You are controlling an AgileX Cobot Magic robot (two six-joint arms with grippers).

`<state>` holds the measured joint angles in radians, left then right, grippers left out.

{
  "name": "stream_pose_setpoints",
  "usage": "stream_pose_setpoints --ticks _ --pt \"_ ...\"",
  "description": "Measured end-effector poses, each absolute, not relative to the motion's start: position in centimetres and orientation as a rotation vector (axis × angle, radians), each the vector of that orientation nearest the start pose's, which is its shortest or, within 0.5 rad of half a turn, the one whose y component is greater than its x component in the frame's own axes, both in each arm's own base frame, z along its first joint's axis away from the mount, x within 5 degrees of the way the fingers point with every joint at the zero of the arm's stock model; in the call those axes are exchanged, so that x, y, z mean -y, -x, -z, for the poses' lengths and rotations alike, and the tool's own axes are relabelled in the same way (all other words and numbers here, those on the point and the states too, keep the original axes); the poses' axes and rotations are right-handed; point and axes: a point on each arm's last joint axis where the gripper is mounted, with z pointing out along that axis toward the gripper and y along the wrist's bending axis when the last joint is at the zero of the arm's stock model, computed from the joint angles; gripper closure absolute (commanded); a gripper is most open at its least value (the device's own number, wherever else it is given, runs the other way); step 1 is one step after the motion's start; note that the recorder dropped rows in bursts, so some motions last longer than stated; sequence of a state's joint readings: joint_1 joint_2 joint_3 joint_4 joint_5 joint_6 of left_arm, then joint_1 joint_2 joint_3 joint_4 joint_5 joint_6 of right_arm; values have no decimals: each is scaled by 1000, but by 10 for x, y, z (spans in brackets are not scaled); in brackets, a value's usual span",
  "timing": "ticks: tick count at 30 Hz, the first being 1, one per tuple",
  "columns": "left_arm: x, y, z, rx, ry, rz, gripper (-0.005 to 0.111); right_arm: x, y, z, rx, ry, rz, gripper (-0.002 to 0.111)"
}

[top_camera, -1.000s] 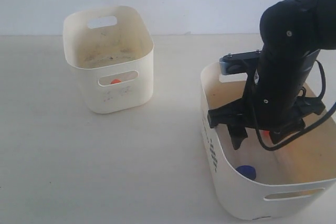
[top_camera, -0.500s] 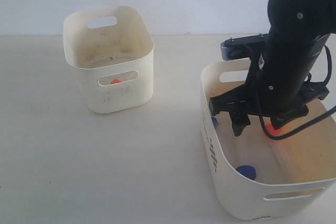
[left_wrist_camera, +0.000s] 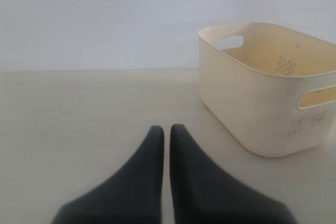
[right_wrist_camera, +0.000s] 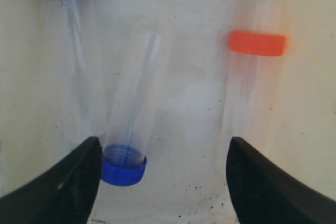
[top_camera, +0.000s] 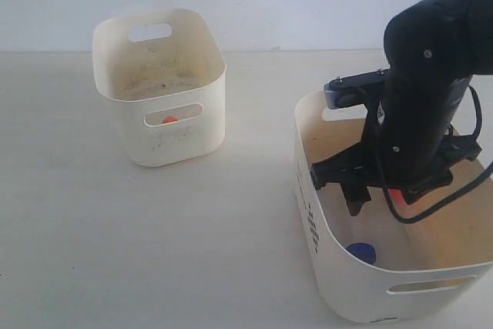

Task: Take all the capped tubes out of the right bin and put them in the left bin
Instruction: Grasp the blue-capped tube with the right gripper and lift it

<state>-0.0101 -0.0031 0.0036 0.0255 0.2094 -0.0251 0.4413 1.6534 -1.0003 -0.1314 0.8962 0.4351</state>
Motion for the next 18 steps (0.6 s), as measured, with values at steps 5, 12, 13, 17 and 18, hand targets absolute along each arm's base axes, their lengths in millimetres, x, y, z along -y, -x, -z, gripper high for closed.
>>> stream_pose_setpoints --ticks 5,12,13,17,18 --pt "0 -56 -193 -1693 -4 3 102 -114 -268 -182 -3001 131 118 45" --pt "0 -56 -193 -1693 -4 3 102 -113 -269 -170 -3021 148 151 45" --pt "0 -56 -193 -1693 -4 3 102 -114 -269 -169 -3020 148 150 45" --pt "0 -56 -193 -1693 -4 3 102 -115 -271 -164 -3018 148 146 45" --pt "0 -56 -193 -1693 -4 3 102 -115 -272 -163 -3017 148 145 45"
